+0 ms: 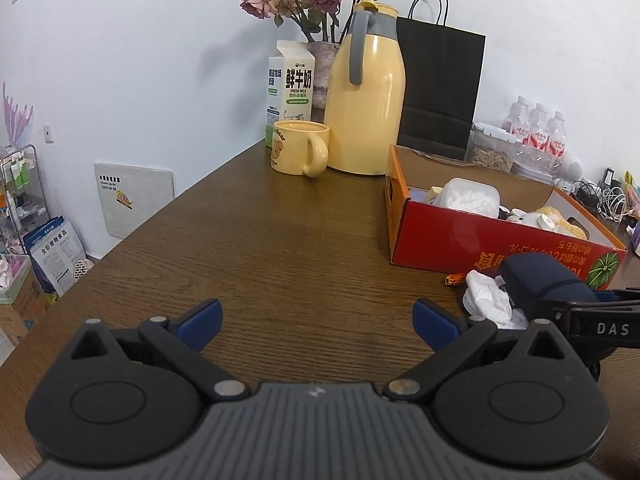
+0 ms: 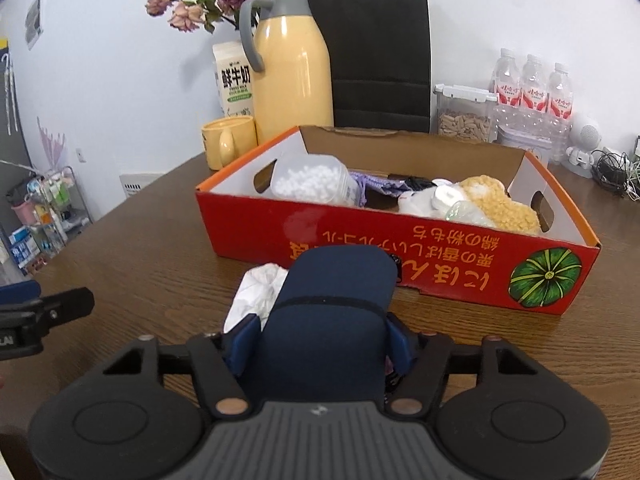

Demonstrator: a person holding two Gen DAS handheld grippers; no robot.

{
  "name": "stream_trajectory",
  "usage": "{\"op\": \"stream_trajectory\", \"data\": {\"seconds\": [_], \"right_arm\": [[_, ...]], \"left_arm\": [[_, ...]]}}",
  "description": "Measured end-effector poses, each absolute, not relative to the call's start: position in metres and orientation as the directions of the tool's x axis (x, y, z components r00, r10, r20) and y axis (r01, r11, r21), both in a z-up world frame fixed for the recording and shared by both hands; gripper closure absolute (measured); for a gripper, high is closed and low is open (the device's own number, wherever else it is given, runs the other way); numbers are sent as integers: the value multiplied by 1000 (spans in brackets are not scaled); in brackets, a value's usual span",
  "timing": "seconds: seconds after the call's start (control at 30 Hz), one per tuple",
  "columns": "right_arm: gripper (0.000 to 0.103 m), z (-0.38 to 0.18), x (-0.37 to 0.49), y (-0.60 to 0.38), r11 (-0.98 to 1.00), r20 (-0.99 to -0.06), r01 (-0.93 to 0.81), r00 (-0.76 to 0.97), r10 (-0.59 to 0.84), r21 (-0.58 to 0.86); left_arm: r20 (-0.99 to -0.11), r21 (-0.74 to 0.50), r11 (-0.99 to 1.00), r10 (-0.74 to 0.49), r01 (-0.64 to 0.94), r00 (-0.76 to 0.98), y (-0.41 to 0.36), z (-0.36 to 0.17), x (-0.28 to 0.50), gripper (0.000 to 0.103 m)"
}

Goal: Organize objects
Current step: 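Grasp the white tissue with the left tool while the right tool grasps the navy pouch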

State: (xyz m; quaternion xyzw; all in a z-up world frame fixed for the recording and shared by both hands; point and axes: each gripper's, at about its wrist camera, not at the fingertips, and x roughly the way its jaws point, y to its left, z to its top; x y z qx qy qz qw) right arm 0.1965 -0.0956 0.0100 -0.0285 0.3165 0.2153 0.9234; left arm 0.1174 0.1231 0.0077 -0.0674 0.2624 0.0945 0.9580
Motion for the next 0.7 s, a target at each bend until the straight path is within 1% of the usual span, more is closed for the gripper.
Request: {"op": "stream_trajectory", "data": {"seconds": [0.2,0.4,0.6,0.7], "right_arm": [[42,13,195,-104,899,-571,-424,713,407,113],[43,23,190,-121,891,-513,-430,738,440,145],[43,30,186,-148,892,-467,-420,764,446,165],[43,30,187,-164,901,-459,-398,776,431,173]], "left_arm": [[-521,-63,978,136,-197,843,113,8,120,0],[-530,-47,984,122,-173,839,99,8,127,0],[-540,-39,992,80,-120,838,80,7,138,0],[-546,-42,996,46,-82,837,69,7,145,0]]}}
